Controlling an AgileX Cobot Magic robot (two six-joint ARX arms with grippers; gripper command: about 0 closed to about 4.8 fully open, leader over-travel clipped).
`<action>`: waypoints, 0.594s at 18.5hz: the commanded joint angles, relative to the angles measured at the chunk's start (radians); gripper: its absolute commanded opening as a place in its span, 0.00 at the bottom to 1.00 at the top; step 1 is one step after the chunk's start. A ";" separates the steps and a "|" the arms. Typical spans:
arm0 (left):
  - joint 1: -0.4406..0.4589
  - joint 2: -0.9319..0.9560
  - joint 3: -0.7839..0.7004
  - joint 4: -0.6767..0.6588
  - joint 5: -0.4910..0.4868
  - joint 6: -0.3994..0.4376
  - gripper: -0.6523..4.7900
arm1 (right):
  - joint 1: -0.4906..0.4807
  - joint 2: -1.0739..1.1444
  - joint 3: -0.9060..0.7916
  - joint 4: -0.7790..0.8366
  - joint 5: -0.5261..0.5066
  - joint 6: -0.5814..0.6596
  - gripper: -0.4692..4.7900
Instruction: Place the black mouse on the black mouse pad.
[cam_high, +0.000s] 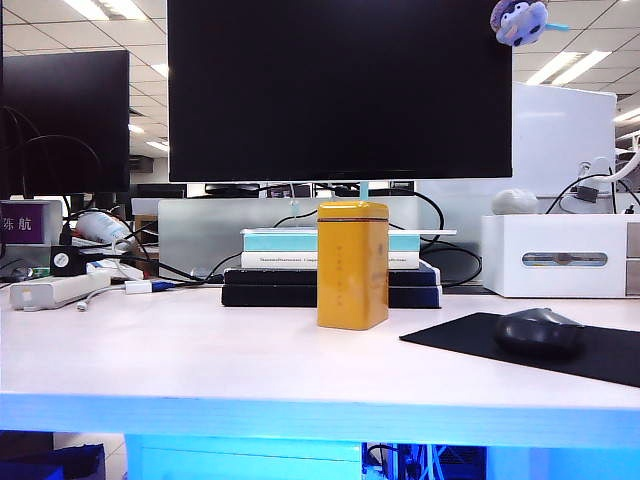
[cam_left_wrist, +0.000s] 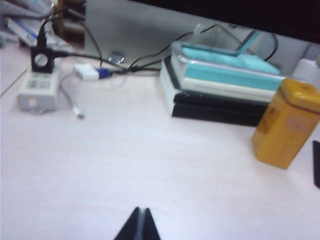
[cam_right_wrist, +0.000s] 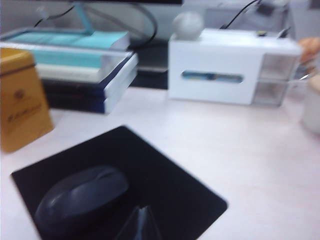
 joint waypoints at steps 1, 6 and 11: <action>0.002 -0.056 -0.014 -0.064 0.000 0.007 0.11 | 0.001 -0.001 -0.002 0.001 -0.011 -0.003 0.08; 0.002 -0.056 -0.014 -0.098 -0.009 0.032 0.11 | 0.002 -0.001 -0.006 -0.024 -0.032 -0.003 0.08; 0.002 -0.056 -0.014 -0.106 -0.021 0.050 0.11 | 0.002 -0.001 -0.006 -0.021 -0.032 -0.002 0.08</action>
